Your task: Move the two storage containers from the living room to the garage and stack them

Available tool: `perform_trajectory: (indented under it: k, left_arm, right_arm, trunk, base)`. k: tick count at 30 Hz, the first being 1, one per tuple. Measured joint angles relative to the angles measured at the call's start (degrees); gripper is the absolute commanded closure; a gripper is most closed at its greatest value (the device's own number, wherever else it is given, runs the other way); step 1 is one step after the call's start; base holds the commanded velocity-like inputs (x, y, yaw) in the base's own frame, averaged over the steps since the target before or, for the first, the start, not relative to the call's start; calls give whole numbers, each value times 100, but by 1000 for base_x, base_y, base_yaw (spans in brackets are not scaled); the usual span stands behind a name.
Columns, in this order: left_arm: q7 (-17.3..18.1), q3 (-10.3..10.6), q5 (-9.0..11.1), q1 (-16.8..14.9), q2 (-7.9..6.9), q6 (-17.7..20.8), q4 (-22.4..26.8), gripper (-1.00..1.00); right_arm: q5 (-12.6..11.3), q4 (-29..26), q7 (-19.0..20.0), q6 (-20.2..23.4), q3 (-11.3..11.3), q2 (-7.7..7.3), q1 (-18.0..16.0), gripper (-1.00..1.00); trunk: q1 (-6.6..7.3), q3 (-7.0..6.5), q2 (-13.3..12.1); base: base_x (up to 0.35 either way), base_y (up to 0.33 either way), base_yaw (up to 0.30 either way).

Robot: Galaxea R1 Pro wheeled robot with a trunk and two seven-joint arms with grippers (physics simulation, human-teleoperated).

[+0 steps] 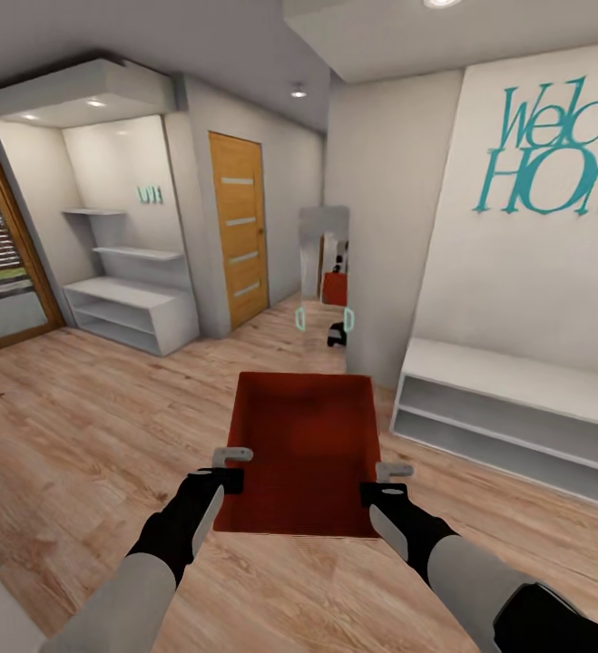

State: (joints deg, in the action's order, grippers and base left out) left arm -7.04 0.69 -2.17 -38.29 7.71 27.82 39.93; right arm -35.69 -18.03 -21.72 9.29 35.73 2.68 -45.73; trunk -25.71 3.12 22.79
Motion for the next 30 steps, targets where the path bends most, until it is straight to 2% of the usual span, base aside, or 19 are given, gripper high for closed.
perform_trajectory:
  k: [7, 30]
  left_arm:
    - [0, 0, 0, 0, 0, 0, -1, 100]
    - [1, -2, 1, 0, 1, -1, -5, 100]
  right_arm:
    - [-1, -1, -1, 0, 1, 0, 0, 100]
    - [-3, -2, -4, 6, 5, -1, 1, 100]
  trunk:
    - [0, 0, 0]
    - [0, 0, 0]
  base:
    - [322, 0, 192]
    - [322, 0, 4]
